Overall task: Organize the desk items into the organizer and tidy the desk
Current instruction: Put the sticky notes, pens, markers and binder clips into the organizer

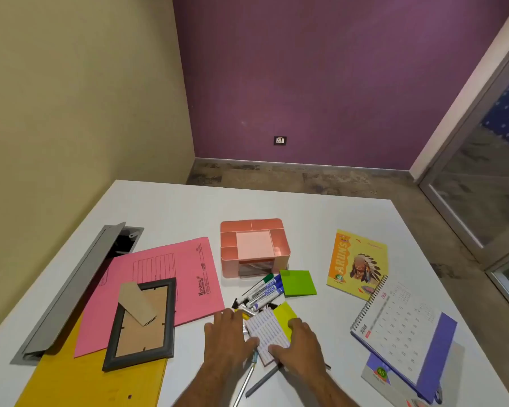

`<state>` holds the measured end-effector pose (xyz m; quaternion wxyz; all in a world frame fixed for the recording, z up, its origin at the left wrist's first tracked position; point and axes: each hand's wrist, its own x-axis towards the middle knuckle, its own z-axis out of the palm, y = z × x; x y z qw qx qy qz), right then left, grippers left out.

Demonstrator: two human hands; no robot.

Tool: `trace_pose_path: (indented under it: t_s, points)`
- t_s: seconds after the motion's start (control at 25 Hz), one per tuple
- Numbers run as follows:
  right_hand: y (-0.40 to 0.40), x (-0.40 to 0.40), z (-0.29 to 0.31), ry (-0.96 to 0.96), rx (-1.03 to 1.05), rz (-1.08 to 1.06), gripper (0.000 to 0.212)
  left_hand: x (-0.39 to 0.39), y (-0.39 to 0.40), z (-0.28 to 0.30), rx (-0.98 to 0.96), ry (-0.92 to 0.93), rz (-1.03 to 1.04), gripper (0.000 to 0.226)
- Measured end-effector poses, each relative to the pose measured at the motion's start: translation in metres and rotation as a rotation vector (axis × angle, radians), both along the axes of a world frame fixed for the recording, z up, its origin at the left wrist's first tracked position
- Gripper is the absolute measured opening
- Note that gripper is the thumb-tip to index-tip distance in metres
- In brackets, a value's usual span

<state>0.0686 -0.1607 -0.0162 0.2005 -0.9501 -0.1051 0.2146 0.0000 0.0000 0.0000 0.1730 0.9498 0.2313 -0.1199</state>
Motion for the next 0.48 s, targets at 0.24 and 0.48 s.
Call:
trace_pose_path:
  t_s: [0.24, 0.48]
  points:
    - [0.004, 0.010, -0.008, 0.094, 0.017, -0.079, 0.050, 0.004, -0.005, -0.012, -0.036, -0.019, 0.047, 0.040]
    - [0.008, 0.017, -0.003, 0.050, 0.282, -0.155, 0.024, 0.013, -0.004, 0.000, -0.323, -0.280, 0.160, 0.007]
